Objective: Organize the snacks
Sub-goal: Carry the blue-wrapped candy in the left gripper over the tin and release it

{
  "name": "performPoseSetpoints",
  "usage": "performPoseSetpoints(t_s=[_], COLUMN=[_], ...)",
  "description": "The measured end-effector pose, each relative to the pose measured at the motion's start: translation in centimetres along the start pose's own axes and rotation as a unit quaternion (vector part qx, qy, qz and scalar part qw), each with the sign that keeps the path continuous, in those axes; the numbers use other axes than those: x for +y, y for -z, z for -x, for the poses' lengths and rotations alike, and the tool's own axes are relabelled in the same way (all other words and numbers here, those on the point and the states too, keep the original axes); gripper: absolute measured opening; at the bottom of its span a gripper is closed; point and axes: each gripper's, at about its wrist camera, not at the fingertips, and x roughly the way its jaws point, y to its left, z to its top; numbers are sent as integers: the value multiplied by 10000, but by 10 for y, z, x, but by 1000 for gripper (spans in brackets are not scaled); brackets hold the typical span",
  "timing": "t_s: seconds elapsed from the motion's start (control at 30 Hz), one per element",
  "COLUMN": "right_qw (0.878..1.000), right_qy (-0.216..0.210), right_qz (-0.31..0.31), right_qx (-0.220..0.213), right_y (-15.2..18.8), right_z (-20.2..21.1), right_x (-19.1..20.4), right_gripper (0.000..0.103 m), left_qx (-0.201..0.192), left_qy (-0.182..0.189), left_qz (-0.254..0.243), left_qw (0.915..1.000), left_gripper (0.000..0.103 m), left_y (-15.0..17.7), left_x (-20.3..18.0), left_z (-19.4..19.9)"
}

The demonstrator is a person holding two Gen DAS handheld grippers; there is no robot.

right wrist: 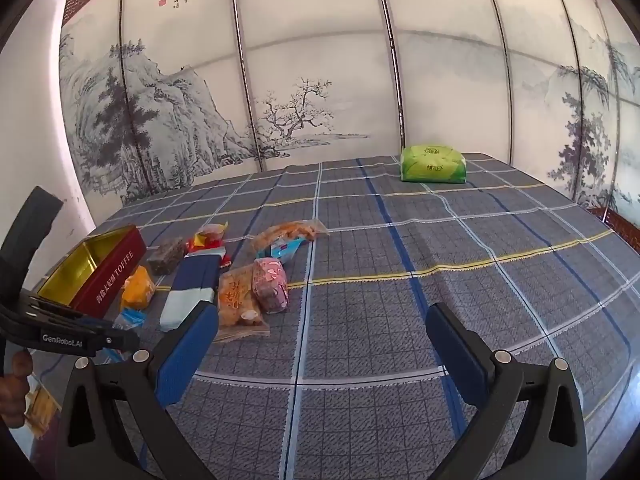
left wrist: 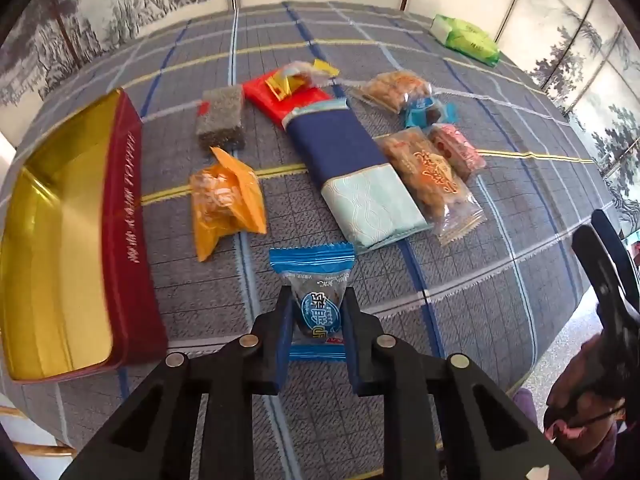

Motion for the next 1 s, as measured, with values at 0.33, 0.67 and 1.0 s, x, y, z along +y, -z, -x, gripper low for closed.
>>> performPoseSetpoints(t_s=[0.33, 0.67, 1.0], right_qw=[9994, 9968, 9900], right_qy=[-255, -700, -1150], right_qz=[-69, 264, 681], right_qx=[215, 296, 458], right_y=[-1, -4, -10], right_z=[-2, -3, -9], right_x=[4, 33, 73], right_gripper=[103, 103, 103], left_qx=[-466, -1046, -1104], left_qy=[112, -173, -639], left_qz=[206, 674, 713], left_qw=[9986, 9921, 9893], left_gripper=[20, 20, 20], left_y=[7, 5, -6], left_x=[21, 77, 110], left_z=[57, 91, 100])
